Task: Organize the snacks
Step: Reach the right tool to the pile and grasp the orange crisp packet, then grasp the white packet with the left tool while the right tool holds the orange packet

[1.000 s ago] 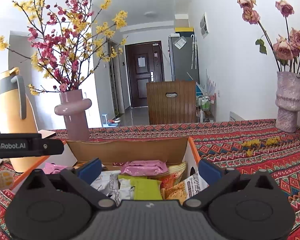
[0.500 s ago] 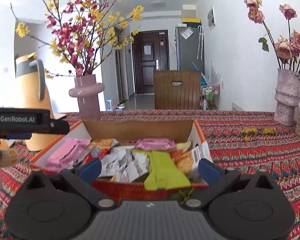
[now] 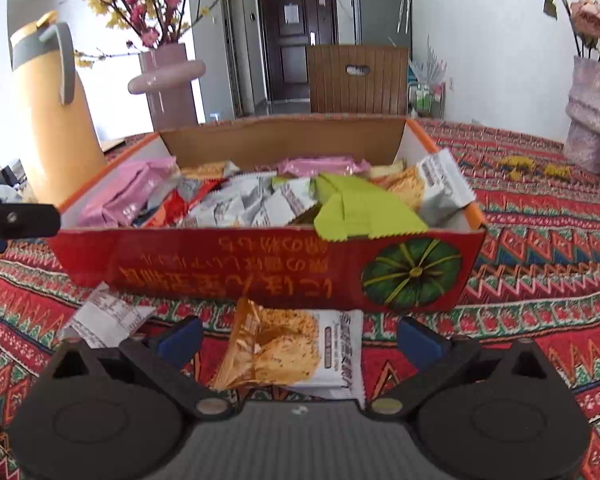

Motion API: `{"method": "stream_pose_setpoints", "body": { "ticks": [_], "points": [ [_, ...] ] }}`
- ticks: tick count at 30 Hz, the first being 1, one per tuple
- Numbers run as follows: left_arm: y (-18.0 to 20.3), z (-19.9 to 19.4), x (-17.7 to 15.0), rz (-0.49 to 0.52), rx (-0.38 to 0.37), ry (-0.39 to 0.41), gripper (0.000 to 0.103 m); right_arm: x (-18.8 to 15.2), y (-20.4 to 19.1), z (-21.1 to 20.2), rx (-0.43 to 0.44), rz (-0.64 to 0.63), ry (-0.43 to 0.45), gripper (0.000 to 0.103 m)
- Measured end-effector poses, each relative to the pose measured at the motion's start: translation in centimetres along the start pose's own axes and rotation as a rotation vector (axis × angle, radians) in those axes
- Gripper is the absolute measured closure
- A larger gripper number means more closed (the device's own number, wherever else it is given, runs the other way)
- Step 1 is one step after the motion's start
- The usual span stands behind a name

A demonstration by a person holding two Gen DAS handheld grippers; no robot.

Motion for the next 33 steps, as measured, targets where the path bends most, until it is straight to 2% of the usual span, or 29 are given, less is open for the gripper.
{"method": "stream_pose_setpoints", "body": {
  "ticks": [3,9,11,13,15,19,33],
  "points": [
    [-0.5,0.0,-0.6,-0.008,0.002,-0.016,0.000,-0.2,0.2,1.2,-0.017,0.008,-0.034,0.000],
    [-0.9,0.3,-1.2,-0.008,0.005,-0.039,0.000,-0.3,0.1,1.7,-0.043,-0.008,-0.027,0.000],
    [-0.8,0.3,-1.4,-0.005,0.004,-0.048,0.000,-0.4,0.0,1.5,-0.060,-0.021,-0.016,0.007],
    [-0.7,0.4,-1.6,0.002,0.005,-0.057,0.000,-0.4,-0.1,1.0,-0.052,-0.026,-0.002,0.023],
    [-0.6,0.5,-1.8,0.006,0.007,-0.064,0.000,-0.4,0.1,0.7,-0.048,-0.026,0.005,0.032],
    [-0.7,0.5,-1.9,0.006,0.012,-0.069,0.000,-0.7,0.4,-0.1,-0.034,-0.029,0.023,0.039],
    [2.8,3.1,-2.7,0.089,-0.006,-0.169,0.000,-1.4,2.7,-3.8,-0.038,0.010,0.123,0.040]
  ]
}}
Point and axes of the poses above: each gripper's, at about its wrist camera, not at the fingertips, and z roughly the way its jaws point, y to its right, x to its top, the point moved 9 cm from there along z, roughly the way its jaws point, and after that the axes turned 6 degrees about -y, right-handed, at the moved point
